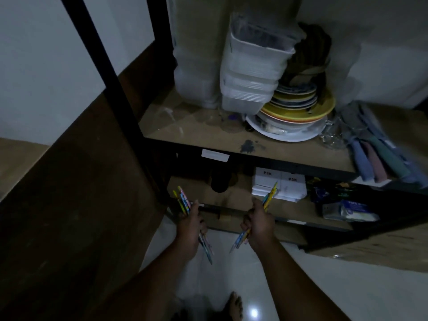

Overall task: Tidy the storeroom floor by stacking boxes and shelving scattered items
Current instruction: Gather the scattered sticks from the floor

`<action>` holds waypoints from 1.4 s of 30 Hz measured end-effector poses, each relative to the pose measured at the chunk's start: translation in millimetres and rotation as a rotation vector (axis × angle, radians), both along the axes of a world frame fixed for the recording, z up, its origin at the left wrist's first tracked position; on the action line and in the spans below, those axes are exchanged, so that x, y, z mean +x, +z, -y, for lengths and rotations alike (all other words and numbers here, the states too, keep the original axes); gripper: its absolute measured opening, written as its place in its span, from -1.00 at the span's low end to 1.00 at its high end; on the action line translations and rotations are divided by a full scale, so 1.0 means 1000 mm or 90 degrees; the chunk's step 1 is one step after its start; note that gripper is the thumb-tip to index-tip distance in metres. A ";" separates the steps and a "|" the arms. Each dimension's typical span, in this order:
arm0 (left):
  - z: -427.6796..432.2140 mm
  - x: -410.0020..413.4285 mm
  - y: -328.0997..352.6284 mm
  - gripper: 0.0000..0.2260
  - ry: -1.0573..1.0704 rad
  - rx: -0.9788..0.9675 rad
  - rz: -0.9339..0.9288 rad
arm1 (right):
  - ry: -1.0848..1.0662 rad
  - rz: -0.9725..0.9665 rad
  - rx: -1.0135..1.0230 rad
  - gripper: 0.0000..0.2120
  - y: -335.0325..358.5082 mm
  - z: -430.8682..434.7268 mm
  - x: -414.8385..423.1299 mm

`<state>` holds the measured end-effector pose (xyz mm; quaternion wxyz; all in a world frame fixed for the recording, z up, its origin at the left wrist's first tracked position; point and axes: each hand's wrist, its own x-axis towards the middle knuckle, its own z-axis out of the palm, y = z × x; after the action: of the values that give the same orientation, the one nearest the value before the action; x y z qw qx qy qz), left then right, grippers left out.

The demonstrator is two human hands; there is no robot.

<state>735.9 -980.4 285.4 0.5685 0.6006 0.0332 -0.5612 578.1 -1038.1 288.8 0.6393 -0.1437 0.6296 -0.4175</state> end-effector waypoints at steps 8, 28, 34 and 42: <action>0.054 0.011 -0.040 -0.82 0.138 -0.056 0.008 | -0.199 0.098 -0.059 -0.67 -0.021 0.040 0.022; 0.216 0.055 -0.154 -0.67 0.309 -0.488 0.032 | -0.359 -0.026 -0.510 -0.67 -0.159 0.227 0.096; 0.222 0.064 -0.163 -0.60 0.243 -0.538 0.014 | -0.194 -0.053 -0.574 -0.51 -0.191 0.233 0.132; 0.253 0.064 -0.166 -0.71 0.161 -0.488 0.006 | -0.096 -0.084 -0.526 -0.67 -0.191 0.230 0.122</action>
<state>799.6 -1233.6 119.9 0.8160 0.3386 -0.1076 -0.4559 699.7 -1268.0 97.5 0.4536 -0.3681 0.4576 -0.6704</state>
